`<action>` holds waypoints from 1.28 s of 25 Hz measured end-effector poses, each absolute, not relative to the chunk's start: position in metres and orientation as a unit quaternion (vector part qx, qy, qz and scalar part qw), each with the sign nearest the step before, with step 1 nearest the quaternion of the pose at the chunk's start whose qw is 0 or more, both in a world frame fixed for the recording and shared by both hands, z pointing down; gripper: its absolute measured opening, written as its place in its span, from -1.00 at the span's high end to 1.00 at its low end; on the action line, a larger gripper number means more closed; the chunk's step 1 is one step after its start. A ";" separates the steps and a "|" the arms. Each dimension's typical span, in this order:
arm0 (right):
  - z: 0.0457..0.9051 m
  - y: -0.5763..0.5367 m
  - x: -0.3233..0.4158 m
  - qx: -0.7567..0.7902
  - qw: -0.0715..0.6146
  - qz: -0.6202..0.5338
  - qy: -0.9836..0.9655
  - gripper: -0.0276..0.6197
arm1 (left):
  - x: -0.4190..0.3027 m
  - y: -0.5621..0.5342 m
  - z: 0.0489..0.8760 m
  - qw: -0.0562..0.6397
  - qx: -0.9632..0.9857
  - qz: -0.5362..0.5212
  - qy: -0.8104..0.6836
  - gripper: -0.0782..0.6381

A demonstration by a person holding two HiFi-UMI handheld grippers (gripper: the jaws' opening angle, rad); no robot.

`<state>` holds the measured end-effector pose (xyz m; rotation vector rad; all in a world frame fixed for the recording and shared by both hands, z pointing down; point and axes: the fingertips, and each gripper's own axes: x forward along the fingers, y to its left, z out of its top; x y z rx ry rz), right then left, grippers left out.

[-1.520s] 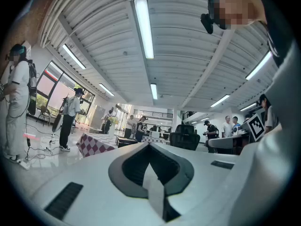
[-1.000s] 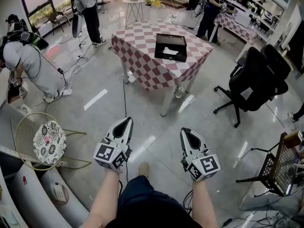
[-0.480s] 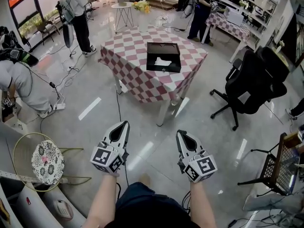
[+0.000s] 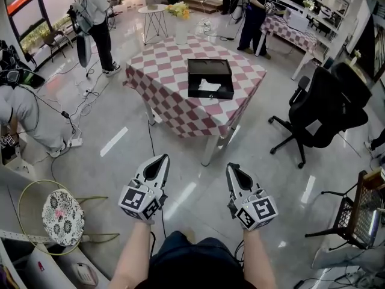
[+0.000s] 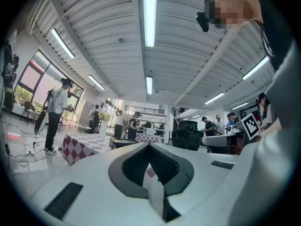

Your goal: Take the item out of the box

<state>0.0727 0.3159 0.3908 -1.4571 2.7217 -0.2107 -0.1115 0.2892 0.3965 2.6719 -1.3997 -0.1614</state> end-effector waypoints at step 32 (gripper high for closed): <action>0.405 0.233 0.072 -0.477 0.014 -0.074 0.876 0.90 | -0.117 0.200 0.415 0.082 0.881 -0.057 -0.462 0.78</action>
